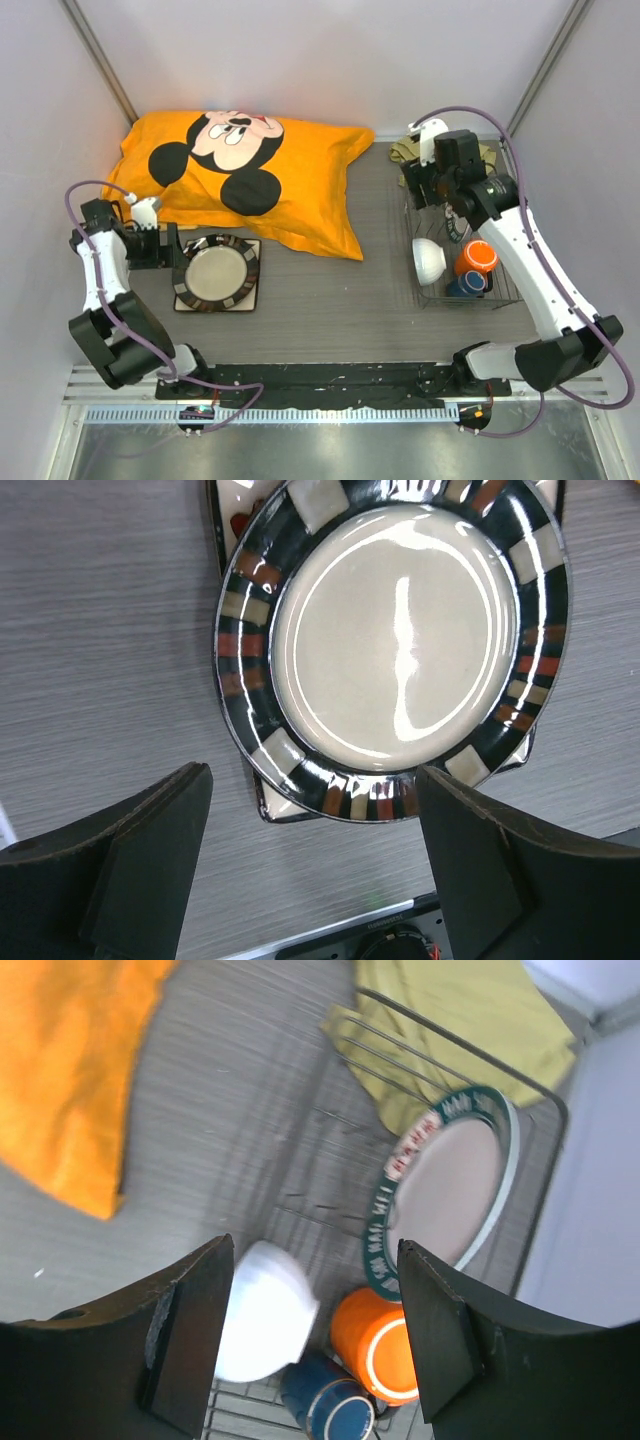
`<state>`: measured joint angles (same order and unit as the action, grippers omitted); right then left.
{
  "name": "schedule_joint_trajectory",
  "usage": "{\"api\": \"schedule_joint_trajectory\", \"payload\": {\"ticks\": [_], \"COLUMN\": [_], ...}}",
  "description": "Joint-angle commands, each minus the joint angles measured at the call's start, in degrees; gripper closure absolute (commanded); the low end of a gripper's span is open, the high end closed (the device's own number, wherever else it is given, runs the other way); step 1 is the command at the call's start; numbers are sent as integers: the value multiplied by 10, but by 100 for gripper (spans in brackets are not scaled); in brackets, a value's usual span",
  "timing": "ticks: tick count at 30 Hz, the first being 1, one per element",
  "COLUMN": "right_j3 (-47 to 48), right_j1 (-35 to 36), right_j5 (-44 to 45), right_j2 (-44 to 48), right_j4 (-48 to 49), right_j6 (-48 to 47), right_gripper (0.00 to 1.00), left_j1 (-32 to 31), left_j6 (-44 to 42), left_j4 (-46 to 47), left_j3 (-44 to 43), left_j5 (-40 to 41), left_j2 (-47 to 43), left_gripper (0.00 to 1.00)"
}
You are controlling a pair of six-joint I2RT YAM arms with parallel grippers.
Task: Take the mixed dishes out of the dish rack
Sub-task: Pick up the plate from the dish rack.
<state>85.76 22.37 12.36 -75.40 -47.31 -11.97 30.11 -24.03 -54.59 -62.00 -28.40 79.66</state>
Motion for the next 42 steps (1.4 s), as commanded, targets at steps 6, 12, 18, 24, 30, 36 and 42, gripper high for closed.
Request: {"api": "schedule_joint_trajectory", "payload": {"ticks": [6, 12, 18, 24, 30, 36, 42], "right_j3": [7, -6, -21, -47, -68, -71, -69], "right_j1": [-104, -133, -160, -182, -196, -217, -243], "right_j5": [47, 65, 70, 67, 59, 39, -1], "right_j2": [-47, -60, -78, -102, -125, -157, -186], "right_j4": [35, 55, 70, 93, 119, 132, 142], "right_j6": [43, 52, 52, 51, 51, 56, 65], "right_gripper": [30, 30, 30, 30, 31, 32, 34], "left_j1": [-7, -51, -95, -124, -140, -146, -147], "left_j6": [-6, 43, 79, 103, 115, 115, 114], "left_j4": [-32, 11, 45, 63, 76, 78, 79], "left_j3": [-59, -31, -21, -25, -18, -13, -10], "left_j5": [-64, -58, -41, -39, -35, -35, -34], "left_j2": [-69, -85, -90, -81, -77, -71, -73], "left_gripper": [10, 9, 8, 7, 6, 6, 6]}}
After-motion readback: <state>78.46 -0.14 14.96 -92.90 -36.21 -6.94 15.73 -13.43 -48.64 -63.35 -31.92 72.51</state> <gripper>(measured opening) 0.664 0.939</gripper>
